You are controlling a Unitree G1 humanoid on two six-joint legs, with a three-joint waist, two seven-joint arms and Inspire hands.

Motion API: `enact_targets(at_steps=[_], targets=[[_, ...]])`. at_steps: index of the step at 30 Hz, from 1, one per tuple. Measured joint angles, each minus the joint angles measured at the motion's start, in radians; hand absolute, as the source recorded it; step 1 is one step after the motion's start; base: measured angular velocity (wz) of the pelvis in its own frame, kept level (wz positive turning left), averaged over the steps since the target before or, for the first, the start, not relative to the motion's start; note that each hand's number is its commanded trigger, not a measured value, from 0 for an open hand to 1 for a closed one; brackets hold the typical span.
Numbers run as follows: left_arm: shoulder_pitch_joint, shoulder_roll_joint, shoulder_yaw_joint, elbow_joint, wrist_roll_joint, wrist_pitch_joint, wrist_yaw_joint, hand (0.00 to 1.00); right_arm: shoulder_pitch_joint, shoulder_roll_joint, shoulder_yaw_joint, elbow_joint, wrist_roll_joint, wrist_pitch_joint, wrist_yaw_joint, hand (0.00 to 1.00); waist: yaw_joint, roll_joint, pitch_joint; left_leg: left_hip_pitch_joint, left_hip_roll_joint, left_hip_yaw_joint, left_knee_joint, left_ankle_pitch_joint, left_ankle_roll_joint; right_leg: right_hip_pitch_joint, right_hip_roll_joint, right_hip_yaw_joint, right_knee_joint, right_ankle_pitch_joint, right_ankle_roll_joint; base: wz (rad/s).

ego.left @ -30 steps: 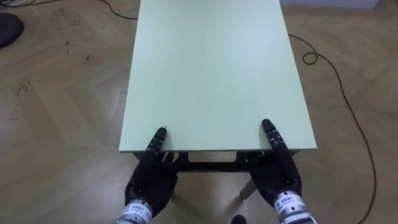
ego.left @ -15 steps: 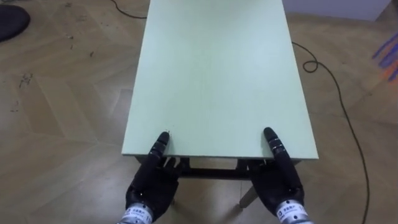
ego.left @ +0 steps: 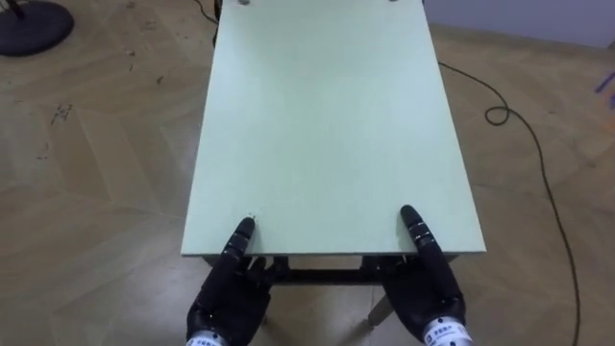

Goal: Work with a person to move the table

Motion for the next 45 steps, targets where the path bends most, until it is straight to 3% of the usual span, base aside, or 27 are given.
enact_targets(at_steps=[6,9,11,13,21,24,27,30,34,37,45], targets=[[0.003,0.009,-0.011,-0.003,-0.019,0.0,-0.003,1.0,-0.017,-0.015,0.001,0.0,-0.014,-0.007,-0.001,1.0,0.012,0.0,-0.0003,-0.005,0.007,-0.03,0.001,0.008,-0.012,0.024,0.008,-0.024,-0.01,-0.004,-0.01,0.14],[0.003,0.01,-0.016,-0.006,-0.024,-0.002,-0.003,1.0,-0.012,-0.011,-0.006,0.0,-0.029,-0.009,-0.001,1.0,0.004,0.008,-0.0076,-0.025,0.01,-0.066,0.015,0.01,-0.015,0.048,0.014,-0.068,-0.036,-0.003,-0.012,0.42],[0.004,0.012,-0.016,-0.007,-0.024,-0.004,-0.003,1.0,-0.012,-0.008,-0.004,0.0,-0.028,-0.008,-0.001,1.0,-0.005,0.021,-0.0149,-0.043,0.011,-0.071,0.027,0.014,-0.014,0.052,0.009,-0.094,-0.035,-0.008,-0.011,0.4],[0.004,0.013,-0.017,-0.007,-0.023,-0.006,-0.003,1.0,-0.011,-0.005,-0.005,0.0,-0.032,-0.008,-0.001,1.0,-0.023,0.027,-0.0173,-0.055,0.009,-0.069,0.03,0.02,-0.01,0.063,0.002,-0.123,-0.036,-0.011,-0.007,0.47],[0.005,0.009,-0.033,-0.007,-0.026,-0.018,0.0,1.0,-0.016,-0.01,-0.012,-0.008,-0.043,-0.008,0.0,1.0,-0.032,0.046,-0.0169,-0.048,-0.033,-0.061,-0.041,0.073,0.016,0.108,-0.038,-0.203,-0.089,0.004,0.018,0.38],[0.008,0.007,-0.042,-0.008,-0.031,-0.027,0.0,1.0,-0.021,-0.012,-0.007,-0.009,-0.044,-0.008,0.0,1.0,-0.031,0.047,-0.0162,-0.037,-0.069,-0.062,-0.099,0.108,0.032,0.111,-0.072,-0.227,-0.088,0.0,0.032,0.39],[0.008,0.008,-0.05,-0.008,-0.033,-0.04,-0.002,1.0,-0.024,-0.014,-0.009,-0.01,-0.042,-0.008,0.0,1.0,-0.03,0.048,-0.0164,-0.035,-0.089,-0.062,-0.122,0.123,0.042,0.112,-0.096,-0.246,-0.075,-0.007,0.044,0.35],[0.007,0.009,-0.05,-0.008,-0.033,-0.041,-0.004,1.0,-0.025,-0.016,-0.011,-0.01,-0.043,-0.008,0.0,1.0,-0.037,0.047,-0.0155,-0.041,-0.112,-0.064,-0.126,0.13,0.055,0.115,-0.118,-0.22,-0.051,-0.019,0.062,0.42],[0.0,0.013,-0.046,-0.008,-0.024,-0.043,-0.005,1.0,-0.019,-0.011,-0.013,-0.01,-0.038,-0.007,0.001,1.0,-0.09,0.05,-0.013,-0.075,-0.161,-0.131,-0.122,0.145,0.078,0.12,-0.138,-0.153,-0.033,-0.041,0.095,0.68],[-0.009,0.022,-0.048,-0.008,-0.024,-0.053,-0.004,1.0,-0.018,-0.001,-0.009,-0.01,-0.03,-0.008,0.001,1.0,-0.092,0.039,-0.0037,-0.08,-0.182,-0.161,-0.125,0.15,0.084,0.132,-0.137,-0.106,-0.042,-0.05,0.106,0.37],[-0.012,0.042,-0.048,-0.027,-0.027,-0.06,-0.003,1.0,-0.027,0.001,0.0,-0.01,-0.024,-0.019,0.007,1.0,-0.065,0.026,0.0004,-0.093,-0.186,-0.205,-0.124,0.163,0.081,0.177,-0.09,-0.054,-0.134,-0.033,0.097,0.21]])
